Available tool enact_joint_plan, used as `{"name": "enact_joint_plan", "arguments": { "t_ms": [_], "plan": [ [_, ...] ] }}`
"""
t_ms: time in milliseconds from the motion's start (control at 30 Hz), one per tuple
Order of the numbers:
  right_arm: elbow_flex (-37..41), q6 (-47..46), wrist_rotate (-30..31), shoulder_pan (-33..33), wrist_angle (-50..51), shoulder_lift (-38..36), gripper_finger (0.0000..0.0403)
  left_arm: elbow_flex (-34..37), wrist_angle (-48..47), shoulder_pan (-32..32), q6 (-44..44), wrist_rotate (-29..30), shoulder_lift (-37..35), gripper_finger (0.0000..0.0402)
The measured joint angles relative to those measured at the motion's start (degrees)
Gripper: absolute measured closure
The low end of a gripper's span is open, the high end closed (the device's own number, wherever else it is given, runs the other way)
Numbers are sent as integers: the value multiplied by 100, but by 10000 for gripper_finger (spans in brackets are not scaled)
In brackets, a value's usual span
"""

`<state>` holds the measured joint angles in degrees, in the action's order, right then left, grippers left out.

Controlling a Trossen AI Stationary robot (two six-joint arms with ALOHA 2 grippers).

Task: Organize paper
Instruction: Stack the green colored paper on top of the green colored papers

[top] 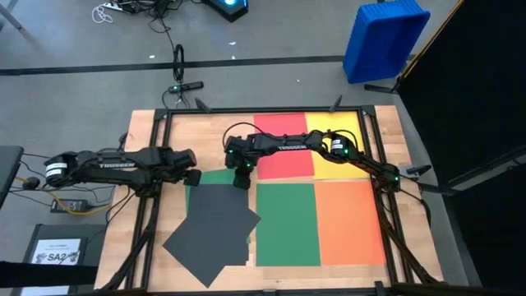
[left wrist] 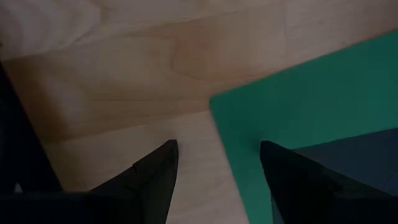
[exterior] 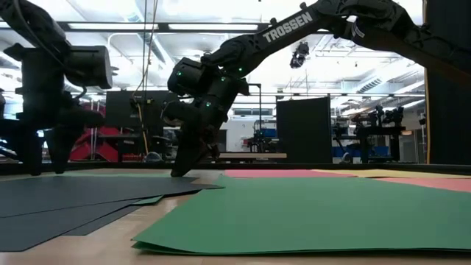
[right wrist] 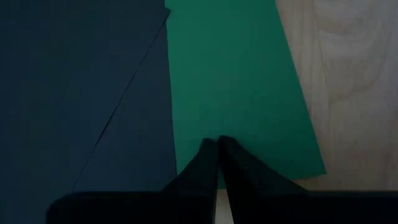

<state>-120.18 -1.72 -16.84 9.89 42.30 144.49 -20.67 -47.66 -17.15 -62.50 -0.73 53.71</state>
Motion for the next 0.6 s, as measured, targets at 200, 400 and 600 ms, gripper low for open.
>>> {"name": "enact_joint_plan", "arguments": {
  "t_ms": [200,400,600],
  "plan": [
    [6,0,0,0,-24,0,403,9,80,0,42,-8,52,188],
    [6,0,-59,10,-39,0,403,22,450,0,101,-130,51,188],
    [6,0,-94,17,-49,0,403,26,651,0,142,-215,55,188]
  ]
}}
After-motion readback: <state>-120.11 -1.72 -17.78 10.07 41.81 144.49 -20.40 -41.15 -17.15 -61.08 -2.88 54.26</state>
